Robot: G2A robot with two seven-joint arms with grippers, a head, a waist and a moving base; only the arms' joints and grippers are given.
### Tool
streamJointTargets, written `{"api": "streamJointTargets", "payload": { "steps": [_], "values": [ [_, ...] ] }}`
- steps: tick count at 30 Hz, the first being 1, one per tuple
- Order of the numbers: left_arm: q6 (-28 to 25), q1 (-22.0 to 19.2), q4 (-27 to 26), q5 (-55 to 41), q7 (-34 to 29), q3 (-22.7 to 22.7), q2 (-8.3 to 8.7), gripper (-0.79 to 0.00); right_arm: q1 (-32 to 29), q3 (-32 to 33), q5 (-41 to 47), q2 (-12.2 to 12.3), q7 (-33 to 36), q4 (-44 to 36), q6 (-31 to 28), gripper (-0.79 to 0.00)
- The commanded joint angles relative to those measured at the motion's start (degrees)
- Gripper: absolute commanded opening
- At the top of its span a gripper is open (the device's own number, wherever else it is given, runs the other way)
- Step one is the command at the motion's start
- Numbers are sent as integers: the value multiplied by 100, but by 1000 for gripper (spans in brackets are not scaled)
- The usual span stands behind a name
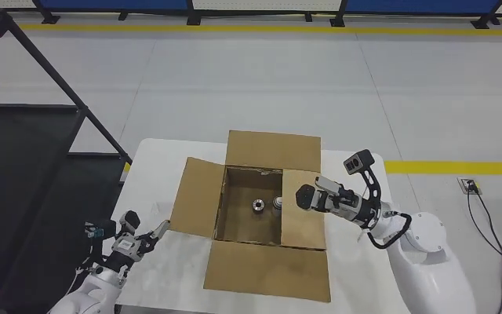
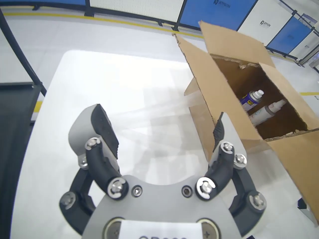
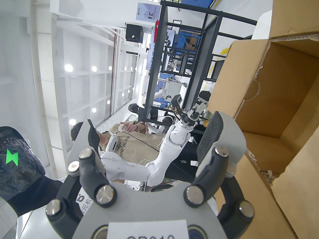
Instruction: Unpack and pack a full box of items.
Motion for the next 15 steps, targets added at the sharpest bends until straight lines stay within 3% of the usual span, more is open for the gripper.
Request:
{"api": "streamJointTargets", "payload": {
  "steps": [1, 9, 12, 15],
  "values": [
    [86, 84, -378, -5, 80, -77, -3, 0, -11, -11, -40, 10, -33, -2, -5, 0],
    [-11, 444, -2002, 195, 95, -248, 3, 0, -343, 444, 99, 107, 8, -163, -200, 0],
    [-87, 334, -2365, 304, -230, 47, 7, 0, -510, 707, 169, 153, 24, -205, -271, 0],
    [60, -83, -2422, 522, -636, 566, -3, 0, -674, 1018, 381, 200, 127, -158, -359, 0]
  ]
}}
